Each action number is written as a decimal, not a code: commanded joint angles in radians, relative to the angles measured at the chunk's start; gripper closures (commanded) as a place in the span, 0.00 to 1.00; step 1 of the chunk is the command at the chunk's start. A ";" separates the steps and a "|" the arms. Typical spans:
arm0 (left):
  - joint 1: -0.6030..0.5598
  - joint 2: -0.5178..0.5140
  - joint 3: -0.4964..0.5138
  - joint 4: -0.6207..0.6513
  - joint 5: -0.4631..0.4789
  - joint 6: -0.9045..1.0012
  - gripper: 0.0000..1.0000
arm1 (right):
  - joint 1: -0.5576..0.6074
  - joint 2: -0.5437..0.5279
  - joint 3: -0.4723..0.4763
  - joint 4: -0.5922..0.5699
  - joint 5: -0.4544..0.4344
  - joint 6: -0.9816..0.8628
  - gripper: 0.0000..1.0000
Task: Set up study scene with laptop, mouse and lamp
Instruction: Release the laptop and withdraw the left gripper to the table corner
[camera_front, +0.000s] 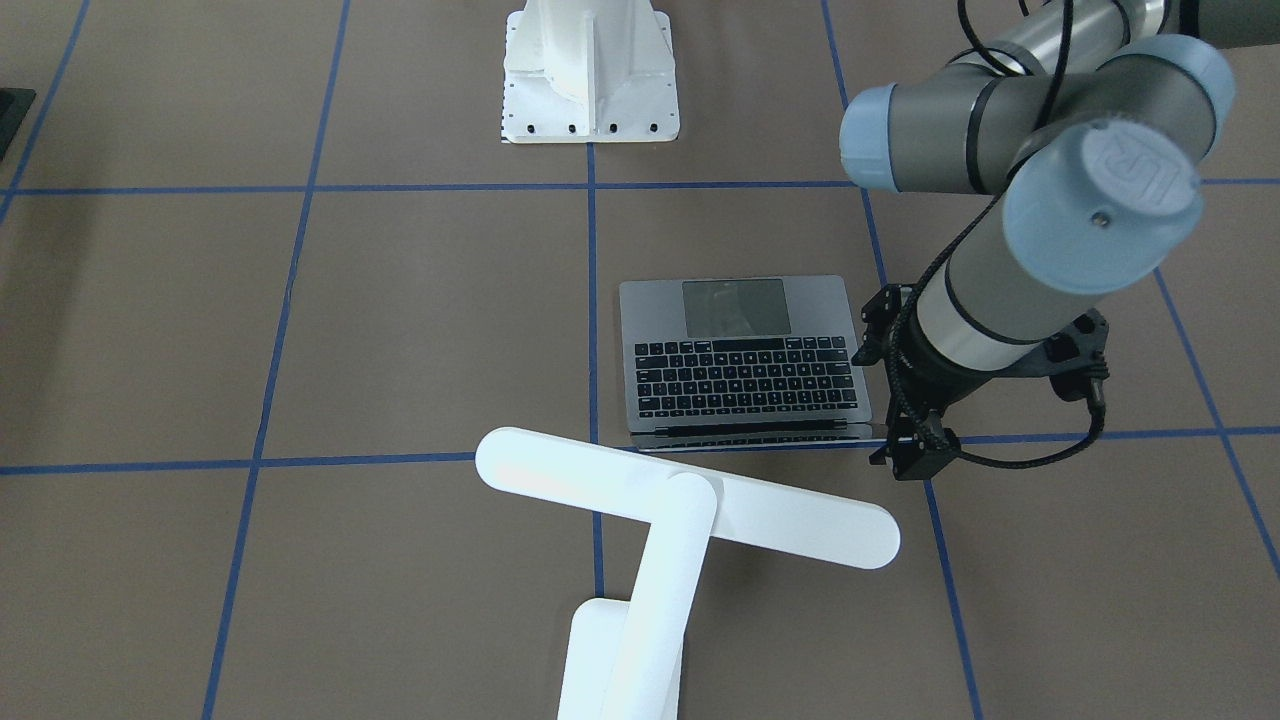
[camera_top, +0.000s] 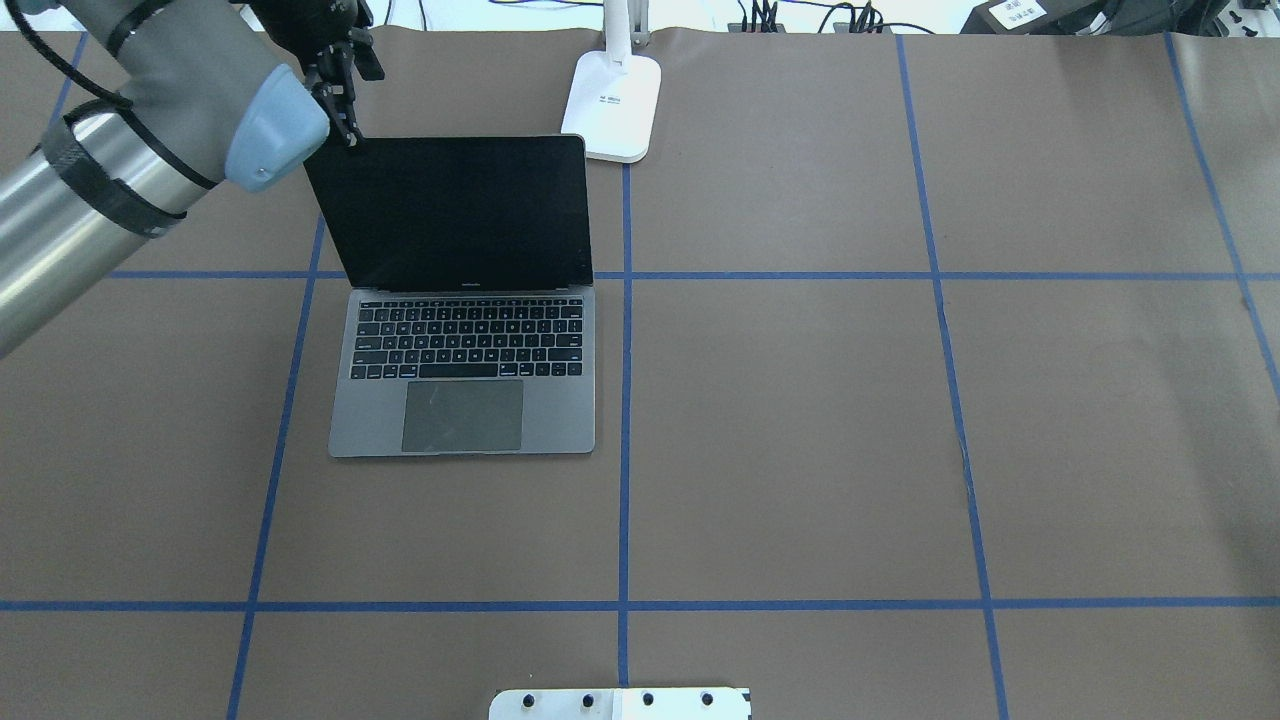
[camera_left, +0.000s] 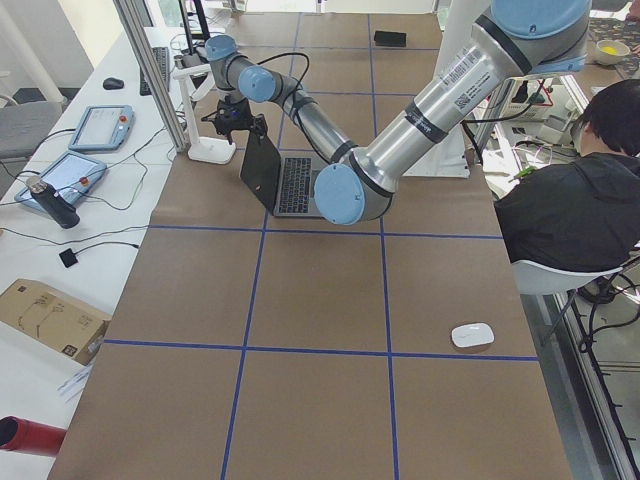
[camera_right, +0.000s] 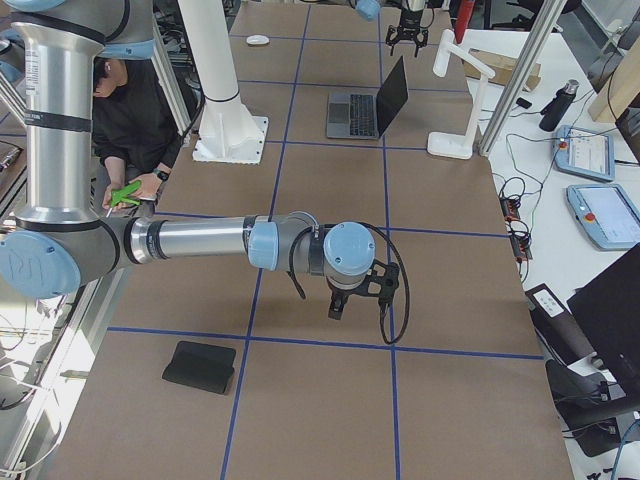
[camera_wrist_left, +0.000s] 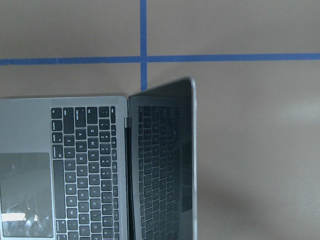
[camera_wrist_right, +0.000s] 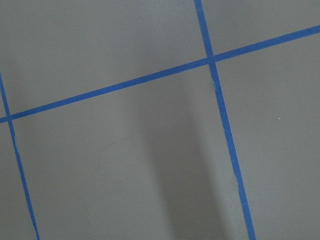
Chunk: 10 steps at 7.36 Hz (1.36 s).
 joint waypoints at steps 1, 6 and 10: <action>-0.052 0.116 -0.181 0.021 0.002 0.106 0.01 | 0.002 -0.003 0.022 0.001 -0.010 -0.001 0.00; -0.048 0.291 -0.308 0.045 0.120 0.643 0.01 | -0.015 -0.137 0.039 0.038 -0.154 -0.227 0.00; -0.051 0.436 -0.451 0.043 0.120 0.931 0.01 | -0.016 -0.199 -0.078 0.036 -0.136 -0.570 0.00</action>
